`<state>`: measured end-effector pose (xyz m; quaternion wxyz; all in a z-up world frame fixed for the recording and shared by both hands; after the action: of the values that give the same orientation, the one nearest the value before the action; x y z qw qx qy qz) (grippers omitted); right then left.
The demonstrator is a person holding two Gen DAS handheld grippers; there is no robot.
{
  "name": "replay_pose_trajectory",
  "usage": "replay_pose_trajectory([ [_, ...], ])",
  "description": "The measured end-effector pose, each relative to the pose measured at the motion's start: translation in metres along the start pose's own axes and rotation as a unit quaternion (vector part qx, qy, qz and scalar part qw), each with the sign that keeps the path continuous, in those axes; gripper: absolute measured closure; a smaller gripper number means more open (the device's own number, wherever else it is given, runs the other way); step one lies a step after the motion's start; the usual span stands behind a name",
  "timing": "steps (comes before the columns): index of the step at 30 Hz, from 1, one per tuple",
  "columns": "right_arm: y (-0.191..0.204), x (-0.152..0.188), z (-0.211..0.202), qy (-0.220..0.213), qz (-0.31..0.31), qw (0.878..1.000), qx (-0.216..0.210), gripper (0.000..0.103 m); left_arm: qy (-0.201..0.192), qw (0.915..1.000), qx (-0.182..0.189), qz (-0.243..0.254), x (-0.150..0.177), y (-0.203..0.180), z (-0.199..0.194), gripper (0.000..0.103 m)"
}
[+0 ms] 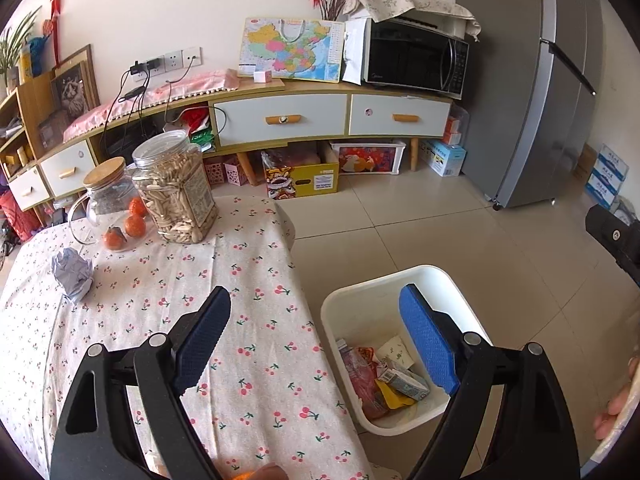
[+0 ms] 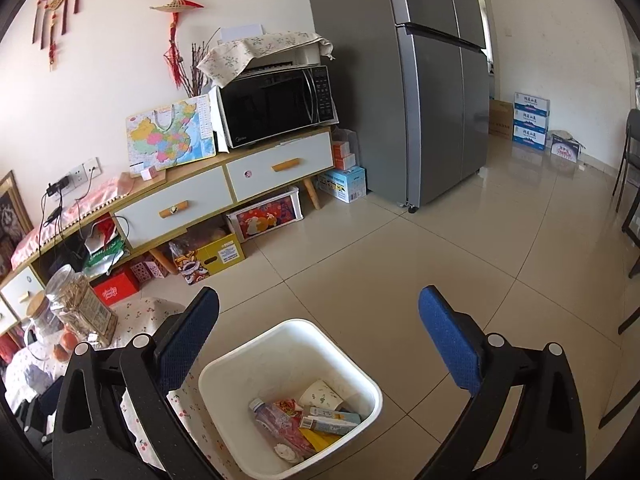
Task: Collect trash
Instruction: 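Grasp the crumpled light-blue paper with the left tool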
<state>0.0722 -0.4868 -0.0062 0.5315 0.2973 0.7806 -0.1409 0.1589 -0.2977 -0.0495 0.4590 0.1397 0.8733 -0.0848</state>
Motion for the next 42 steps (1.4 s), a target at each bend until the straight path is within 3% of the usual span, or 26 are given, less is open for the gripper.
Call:
replay_pose_trajectory([
  [18, 0.155, 0.047, -0.009, 0.021, -0.124, 0.989, -0.075, 0.007, 0.017, 0.9959, -0.086, -0.023, 0.005, 0.140, 0.005, 0.016],
  [29, 0.250, 0.088, -0.022, 0.037, -0.178, 0.974, -0.136, 0.007, 0.052, 0.9823, -0.176, -0.035, 0.028, 0.267, 0.026, 0.016],
  [33, 0.265, 0.100, -0.019, 0.051, -0.188, 0.970, -0.144, 0.007, 0.062, 0.9760, -0.207, -0.024, 0.033, 0.308, 0.044, 0.016],
  [39, 0.267, 0.111, -0.009, 0.080, -0.190, 0.968, -0.144, 0.007, 0.079, 0.9717, -0.222, -0.016, 0.037, 0.349, 0.077, 0.017],
  [42, 0.264, 0.114, -0.003, 0.100, -0.185, 0.966, -0.153, 0.007, 0.087, 0.9712, -0.221, -0.018, 0.037, 0.360, 0.095, 0.024],
])
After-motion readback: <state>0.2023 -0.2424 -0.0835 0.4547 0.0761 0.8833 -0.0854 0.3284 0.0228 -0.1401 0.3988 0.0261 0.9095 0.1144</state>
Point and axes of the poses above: each gripper's, at about its wrist camera, not at the fingertips, and z roughly the way its jaws point, y to its left, x to its underside, the point moved 7 cm from there along z, roughly the way its jaws point, and after that the axes turned 8 degrees about -y, right-handed, at the moved point
